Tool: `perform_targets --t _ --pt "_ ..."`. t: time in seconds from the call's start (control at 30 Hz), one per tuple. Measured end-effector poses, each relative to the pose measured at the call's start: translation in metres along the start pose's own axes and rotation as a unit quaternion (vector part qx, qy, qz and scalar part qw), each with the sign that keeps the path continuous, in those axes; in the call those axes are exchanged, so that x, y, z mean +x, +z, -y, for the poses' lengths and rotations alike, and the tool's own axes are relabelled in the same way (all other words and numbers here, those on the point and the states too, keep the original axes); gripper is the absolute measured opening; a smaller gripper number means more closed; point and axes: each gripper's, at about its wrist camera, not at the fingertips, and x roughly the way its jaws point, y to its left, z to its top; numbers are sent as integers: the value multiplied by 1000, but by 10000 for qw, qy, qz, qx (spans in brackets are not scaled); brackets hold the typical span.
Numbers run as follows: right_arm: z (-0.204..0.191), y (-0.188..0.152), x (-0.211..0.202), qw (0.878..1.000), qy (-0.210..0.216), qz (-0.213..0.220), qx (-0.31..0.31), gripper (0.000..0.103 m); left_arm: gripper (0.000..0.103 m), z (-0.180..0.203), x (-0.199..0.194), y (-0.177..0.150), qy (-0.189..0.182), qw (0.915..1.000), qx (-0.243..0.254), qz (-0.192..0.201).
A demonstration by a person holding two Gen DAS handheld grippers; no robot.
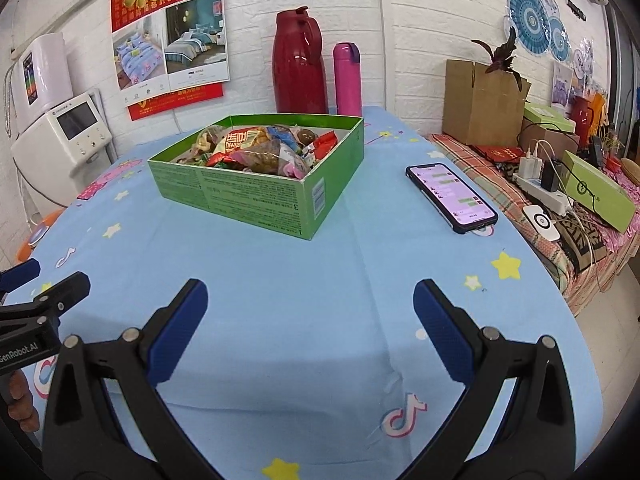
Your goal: Organize snacks
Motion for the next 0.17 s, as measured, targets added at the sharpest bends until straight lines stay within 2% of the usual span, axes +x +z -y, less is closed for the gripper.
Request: perform_targets --t 0.17 --pt "-2 0 1 10000 -23 1 -25 102 102 -1 1 0 -4 10000 -13 17"
